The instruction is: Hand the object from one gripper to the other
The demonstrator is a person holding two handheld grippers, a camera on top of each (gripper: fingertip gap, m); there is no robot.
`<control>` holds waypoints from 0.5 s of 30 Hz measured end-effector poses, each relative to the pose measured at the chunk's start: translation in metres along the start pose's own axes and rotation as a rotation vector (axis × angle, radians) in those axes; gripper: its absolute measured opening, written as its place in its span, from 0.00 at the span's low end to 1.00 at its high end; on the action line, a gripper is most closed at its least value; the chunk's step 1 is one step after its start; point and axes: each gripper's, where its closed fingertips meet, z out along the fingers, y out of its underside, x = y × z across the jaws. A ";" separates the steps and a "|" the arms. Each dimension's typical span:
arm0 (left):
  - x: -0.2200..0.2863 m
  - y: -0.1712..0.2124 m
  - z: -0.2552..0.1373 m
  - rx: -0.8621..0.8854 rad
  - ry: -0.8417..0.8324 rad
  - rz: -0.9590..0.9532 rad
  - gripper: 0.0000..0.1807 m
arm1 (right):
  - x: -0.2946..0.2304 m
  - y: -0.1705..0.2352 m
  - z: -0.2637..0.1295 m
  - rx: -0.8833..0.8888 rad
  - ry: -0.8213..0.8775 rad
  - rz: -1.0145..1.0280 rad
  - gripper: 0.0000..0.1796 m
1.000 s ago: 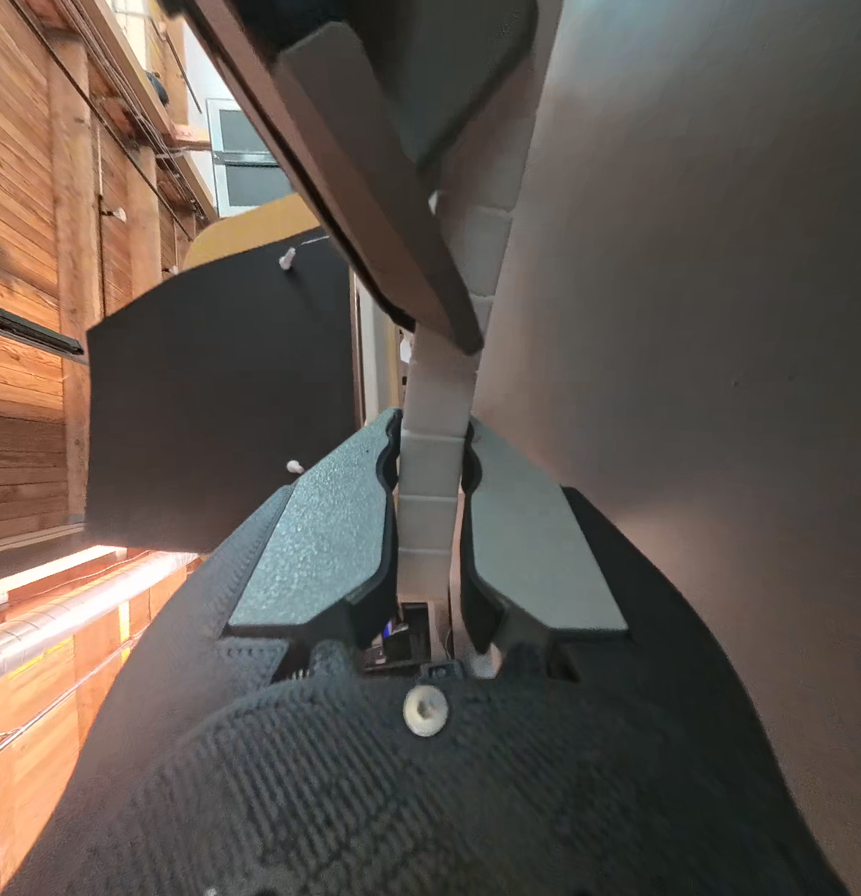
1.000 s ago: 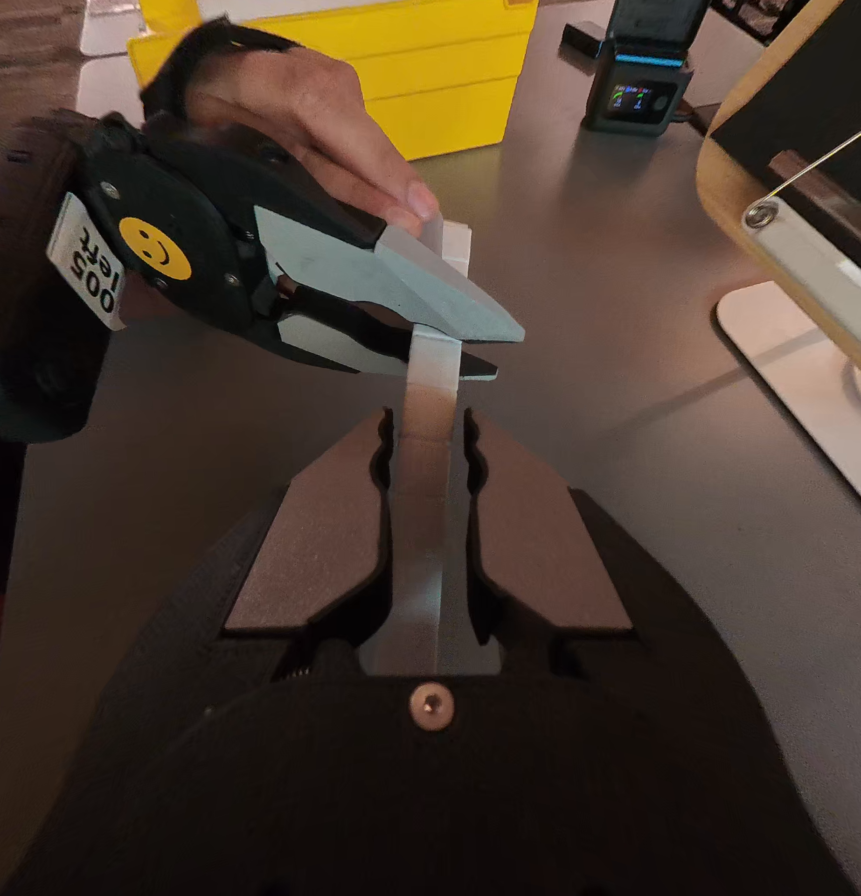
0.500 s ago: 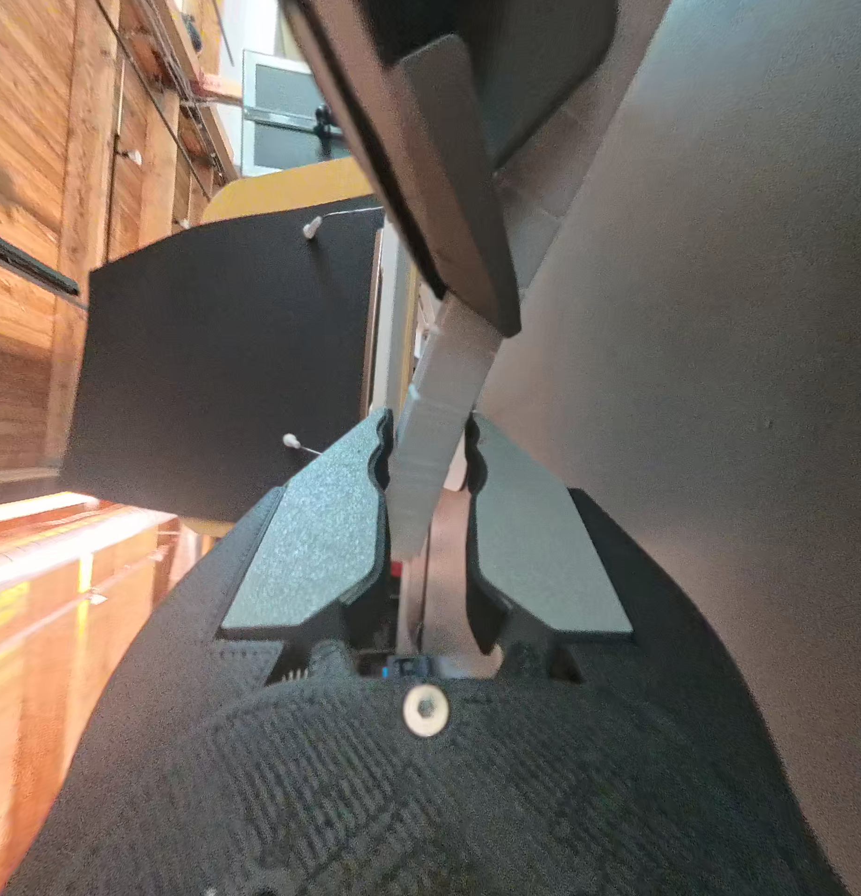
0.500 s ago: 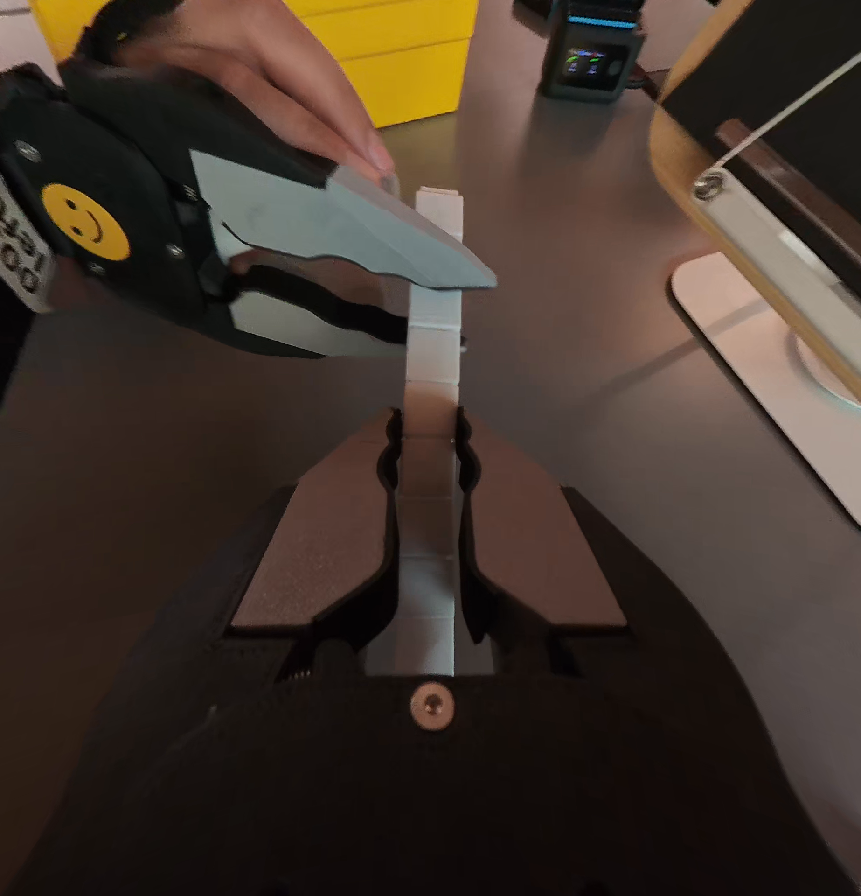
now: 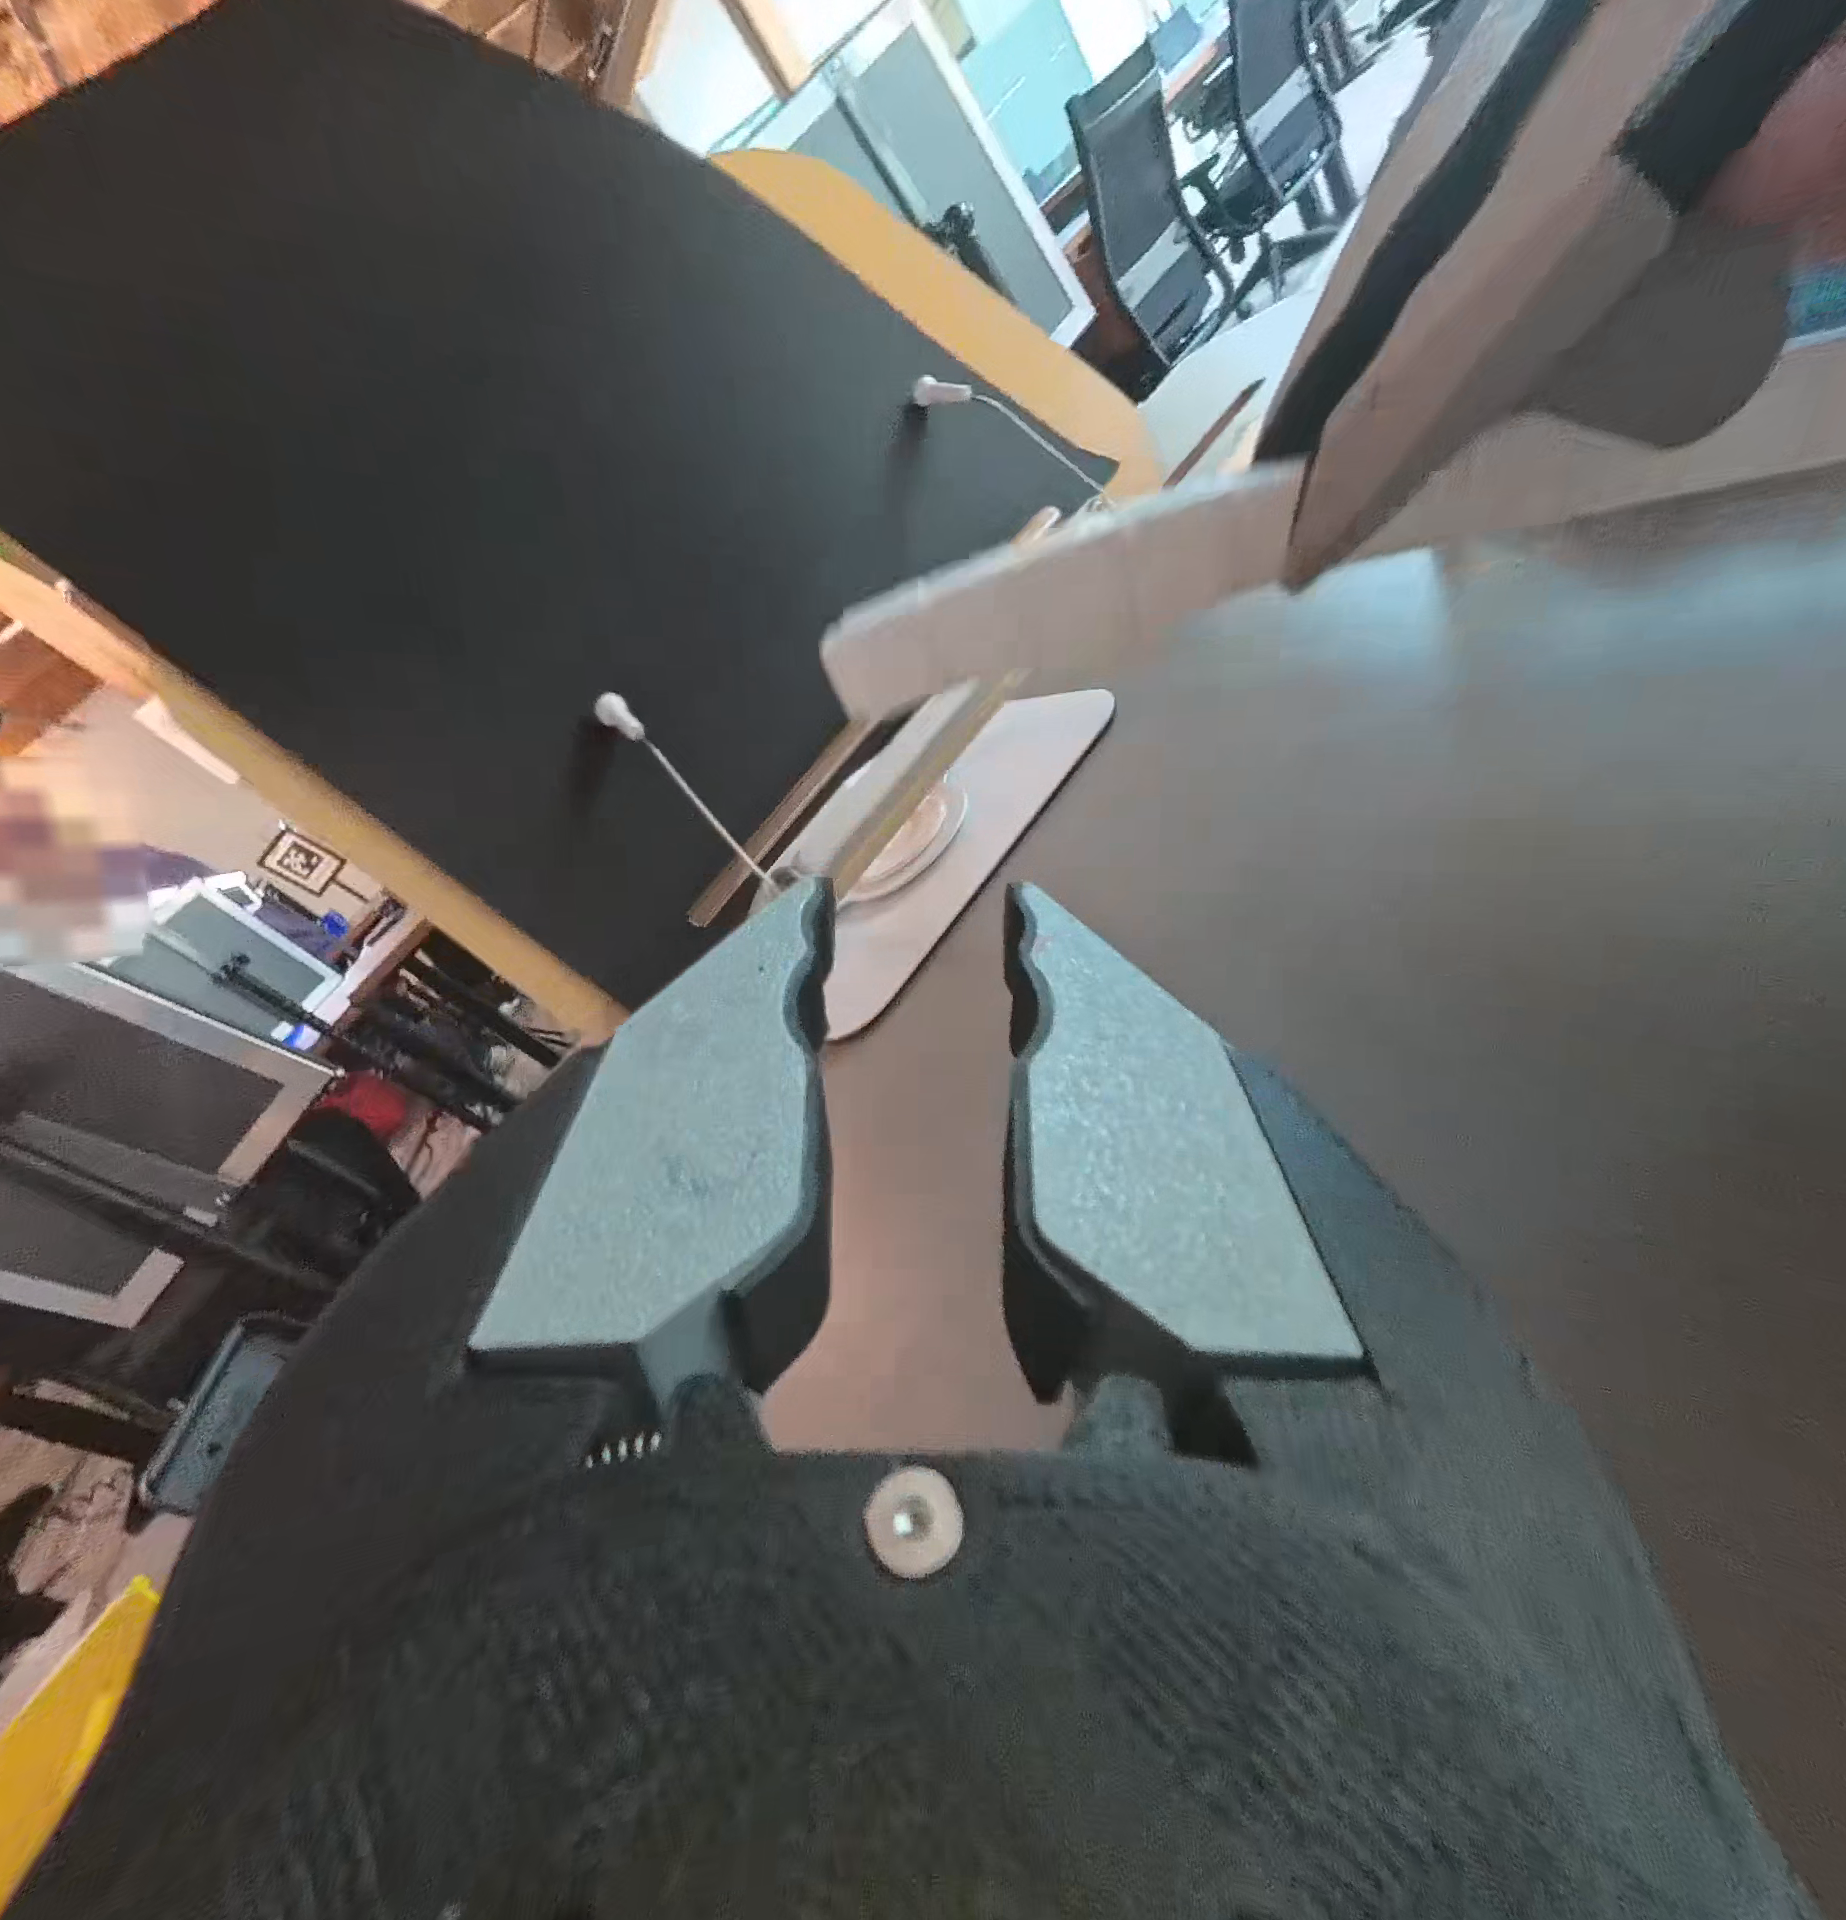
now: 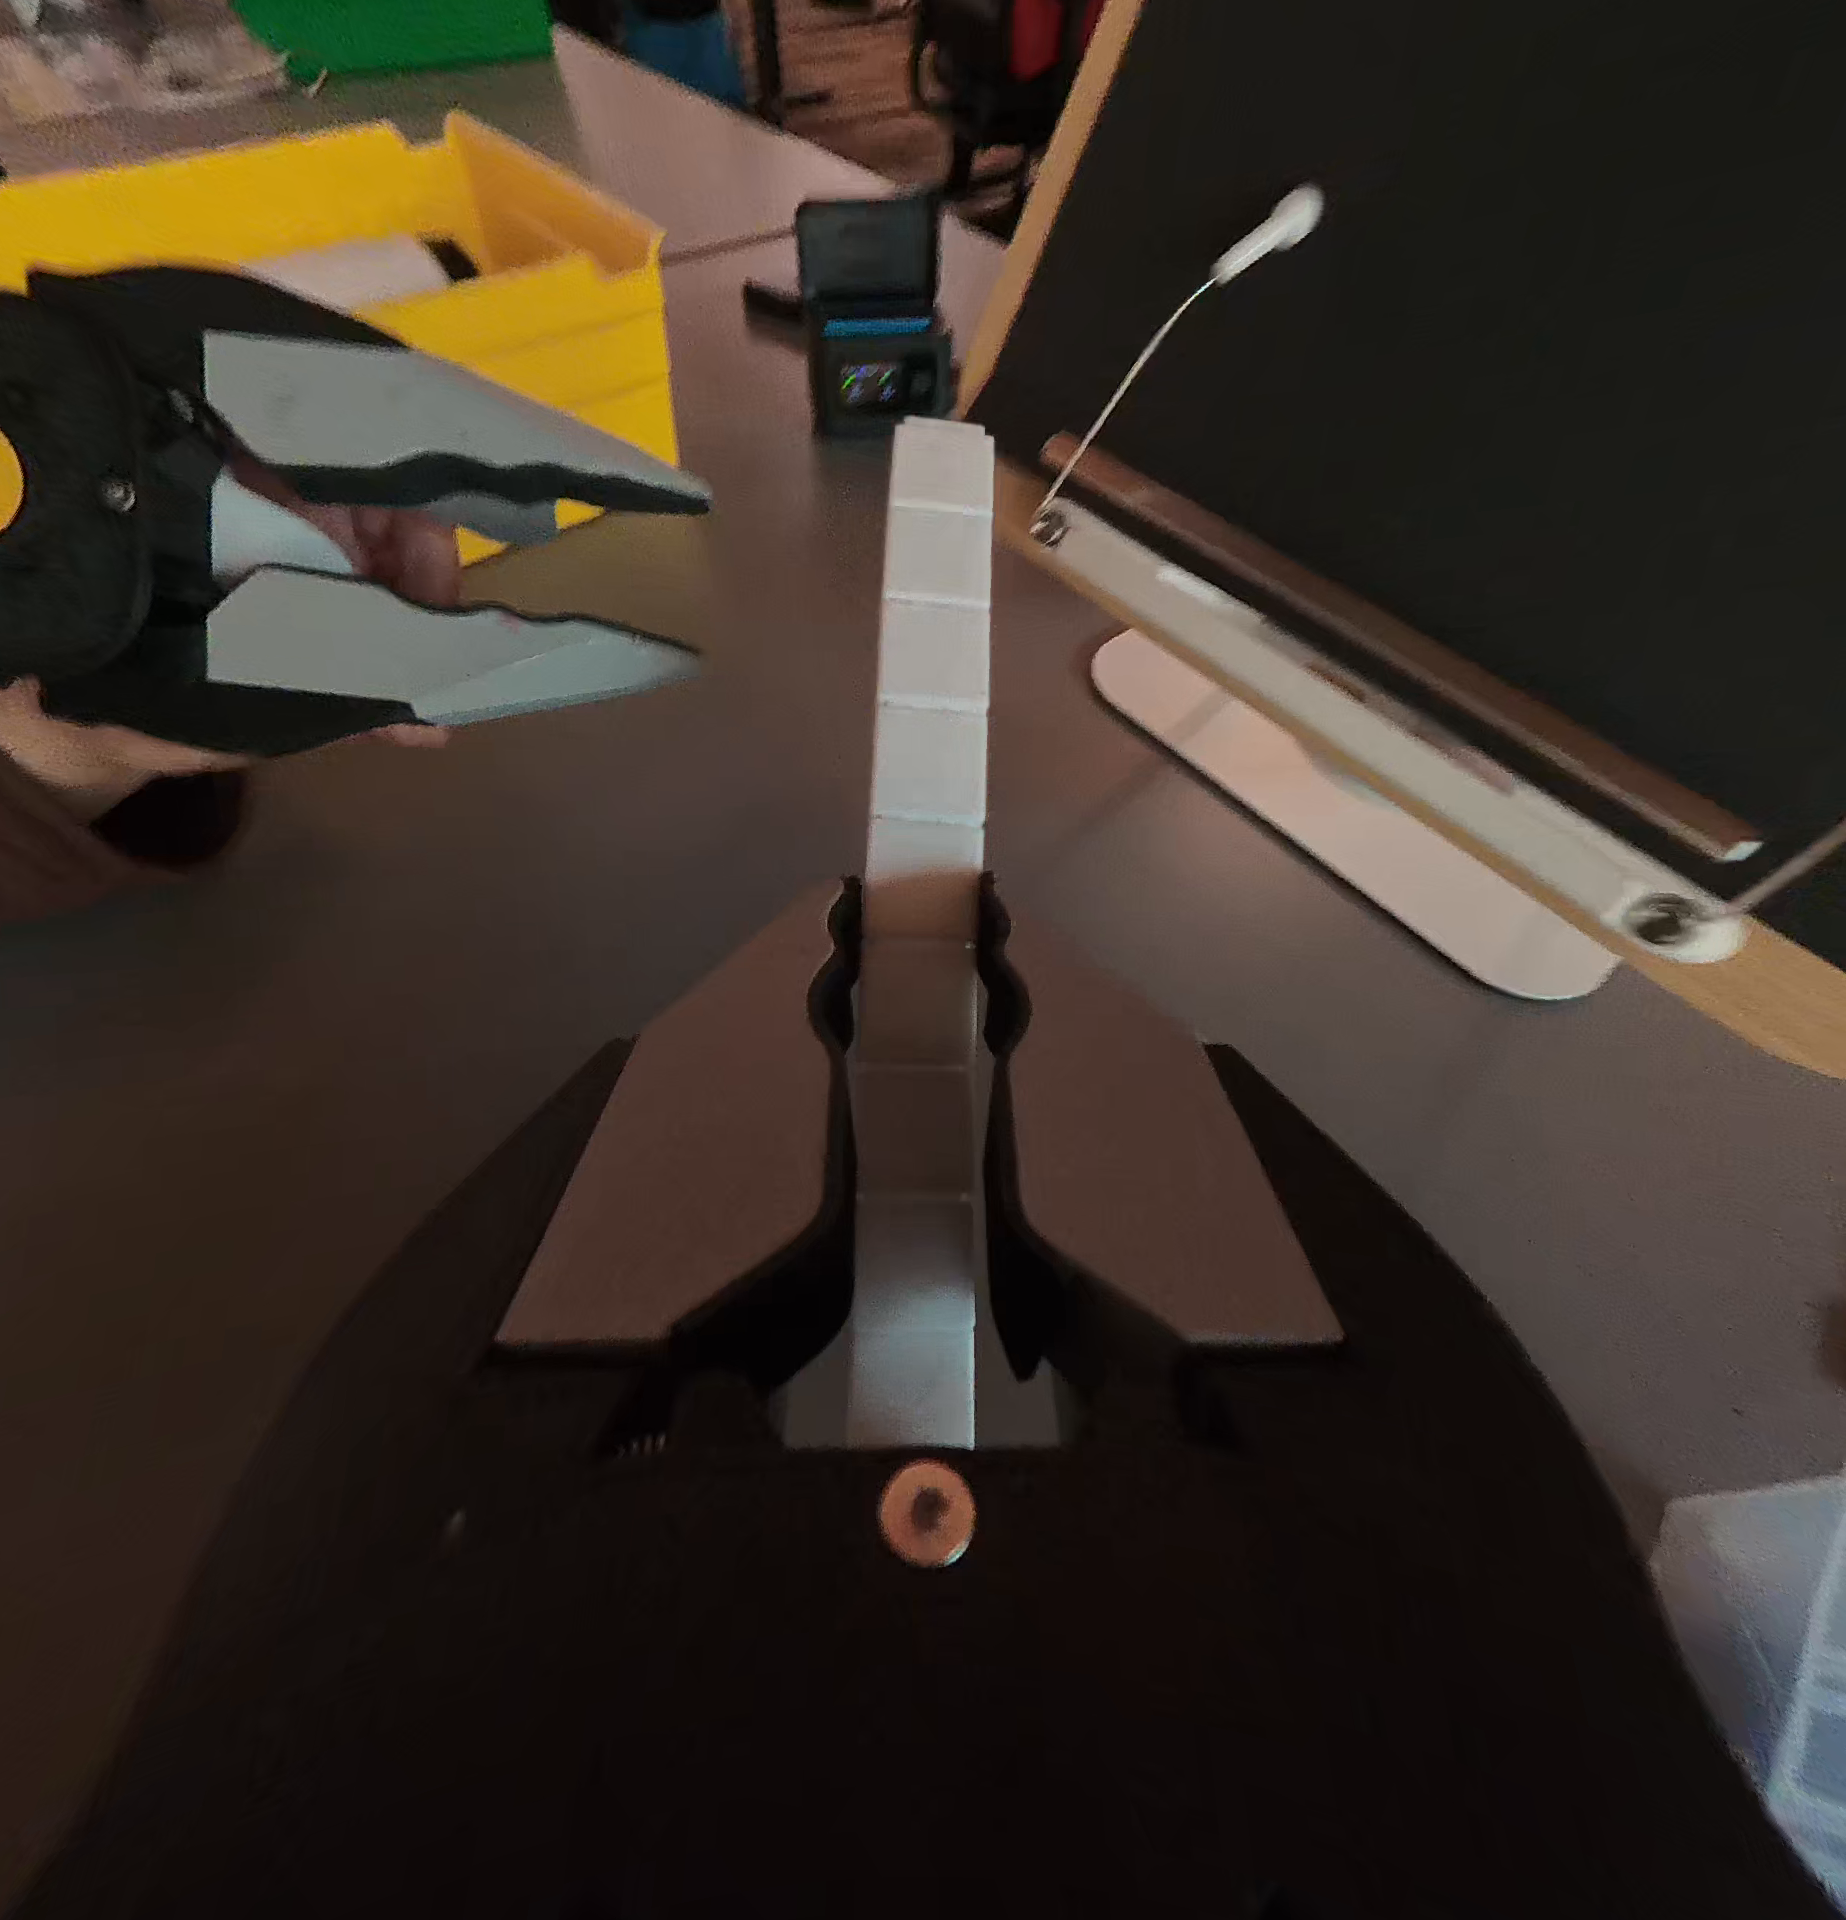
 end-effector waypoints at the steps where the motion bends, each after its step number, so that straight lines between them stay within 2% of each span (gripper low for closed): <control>1: -0.001 0.002 0.000 -0.006 -0.002 -0.013 0.16 | 0.005 -0.006 -0.005 0.036 0.032 0.004 0.10; 4: -0.003 0.009 0.003 -0.037 -0.008 -0.022 0.13 | 0.011 -0.032 -0.029 0.149 0.112 -0.002 0.10; 7: 0.003 0.010 0.004 -0.030 0.042 -0.098 0.12 | -0.001 -0.055 -0.062 0.222 0.114 -0.028 0.10; 11: 0.009 0.004 0.002 -0.003 0.124 -0.235 0.09 | 0.008 -0.069 -0.116 0.196 0.225 -0.073 0.10; 15: 0.007 0.007 0.002 -0.018 0.122 -0.250 0.07 | 0.063 -0.052 -0.181 0.082 0.491 -0.086 0.10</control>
